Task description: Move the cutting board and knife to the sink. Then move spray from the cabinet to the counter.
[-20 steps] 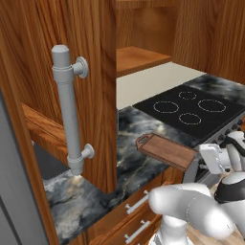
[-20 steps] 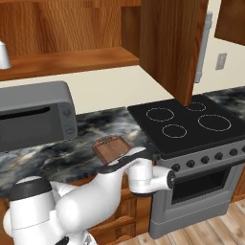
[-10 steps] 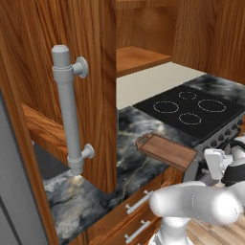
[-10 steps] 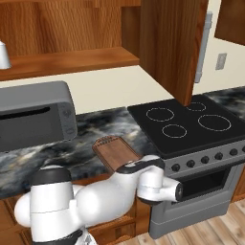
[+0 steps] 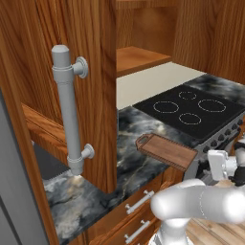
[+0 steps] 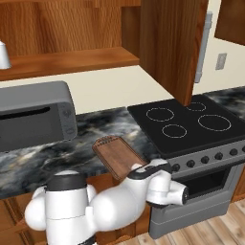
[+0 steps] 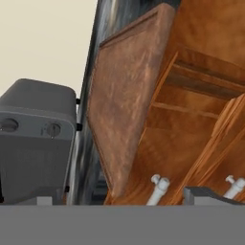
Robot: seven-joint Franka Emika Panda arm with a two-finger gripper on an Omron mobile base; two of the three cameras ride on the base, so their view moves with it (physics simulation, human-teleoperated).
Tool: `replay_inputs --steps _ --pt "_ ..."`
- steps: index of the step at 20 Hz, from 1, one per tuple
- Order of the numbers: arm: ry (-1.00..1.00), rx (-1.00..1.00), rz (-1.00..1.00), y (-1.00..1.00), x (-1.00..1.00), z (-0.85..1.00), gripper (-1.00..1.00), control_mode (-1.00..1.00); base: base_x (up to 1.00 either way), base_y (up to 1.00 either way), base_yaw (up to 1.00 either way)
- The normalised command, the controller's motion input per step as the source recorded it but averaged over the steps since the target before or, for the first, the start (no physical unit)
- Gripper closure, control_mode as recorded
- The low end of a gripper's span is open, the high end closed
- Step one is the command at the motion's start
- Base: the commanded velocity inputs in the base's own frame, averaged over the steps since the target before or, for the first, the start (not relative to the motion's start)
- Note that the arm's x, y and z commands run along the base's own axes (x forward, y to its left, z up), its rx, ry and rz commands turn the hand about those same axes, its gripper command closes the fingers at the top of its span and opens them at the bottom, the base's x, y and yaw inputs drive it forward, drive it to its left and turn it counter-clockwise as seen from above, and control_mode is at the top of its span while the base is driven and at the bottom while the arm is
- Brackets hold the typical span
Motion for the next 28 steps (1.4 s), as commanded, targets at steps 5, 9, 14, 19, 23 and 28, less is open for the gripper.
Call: replay_inputs --steps 5,9,14,19,23,28 --pt "0.00 0.00 0.00 0.00 0.14 0.00 -1.00 -1.00 0.00 0.00 0.00" --pt "0.00 0.00 0.00 0.03 0.31 0.00 -1.00 -1.00 0.00 0.00 0.00" --pt "0.00 0.00 0.00 0.02 0.28 0.00 -1.00 -1.00 0.00 0.00 0.00" --pt "0.00 0.00 0.00 0.05 0.09 -0.04 -1.00 -1.00 0.00 0.00 0.00" --pt "0.04 0.00 0.00 0.05 0.02 -0.08 -1.00 -1.00 0.00 0.00 0.00" --pt "0.04 0.00 0.00 0.00 0.00 -0.12 -1.00 -1.00 0.00 0.00 0.00"
